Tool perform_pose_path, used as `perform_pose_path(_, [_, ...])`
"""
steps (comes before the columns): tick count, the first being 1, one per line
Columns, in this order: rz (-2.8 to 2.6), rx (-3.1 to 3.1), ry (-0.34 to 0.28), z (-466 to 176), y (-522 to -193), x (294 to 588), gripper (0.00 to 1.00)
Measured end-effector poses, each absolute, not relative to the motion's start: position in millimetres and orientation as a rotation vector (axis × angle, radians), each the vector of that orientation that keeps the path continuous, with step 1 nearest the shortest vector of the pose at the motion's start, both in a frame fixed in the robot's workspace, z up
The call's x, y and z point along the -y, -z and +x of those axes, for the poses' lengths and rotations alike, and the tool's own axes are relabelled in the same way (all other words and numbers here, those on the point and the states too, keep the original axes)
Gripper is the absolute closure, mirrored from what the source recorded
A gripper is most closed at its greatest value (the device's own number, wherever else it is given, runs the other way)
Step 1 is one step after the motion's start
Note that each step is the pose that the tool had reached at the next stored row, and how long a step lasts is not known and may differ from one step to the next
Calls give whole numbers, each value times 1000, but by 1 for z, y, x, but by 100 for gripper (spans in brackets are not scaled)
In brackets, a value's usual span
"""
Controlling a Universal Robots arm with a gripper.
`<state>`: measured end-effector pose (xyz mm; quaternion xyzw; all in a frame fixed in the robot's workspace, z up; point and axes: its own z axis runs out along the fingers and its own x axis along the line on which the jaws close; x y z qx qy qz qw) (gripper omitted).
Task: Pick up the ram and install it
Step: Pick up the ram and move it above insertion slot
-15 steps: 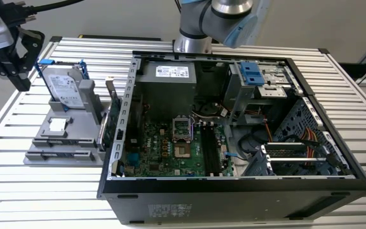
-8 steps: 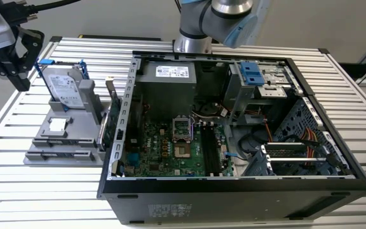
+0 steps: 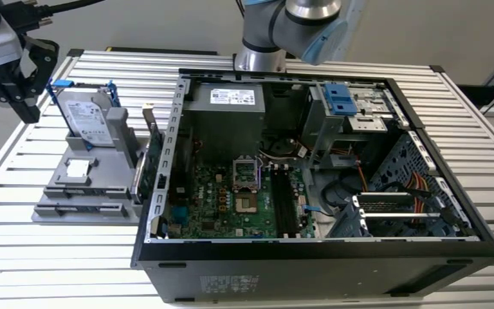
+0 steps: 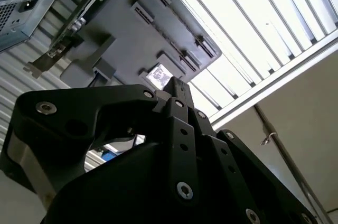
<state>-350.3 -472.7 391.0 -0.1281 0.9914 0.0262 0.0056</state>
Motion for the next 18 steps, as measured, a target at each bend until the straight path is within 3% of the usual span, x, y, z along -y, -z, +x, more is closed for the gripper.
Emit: perform_pose_path(18, [-509, -3090, -82, -351, -391, 473, 100])
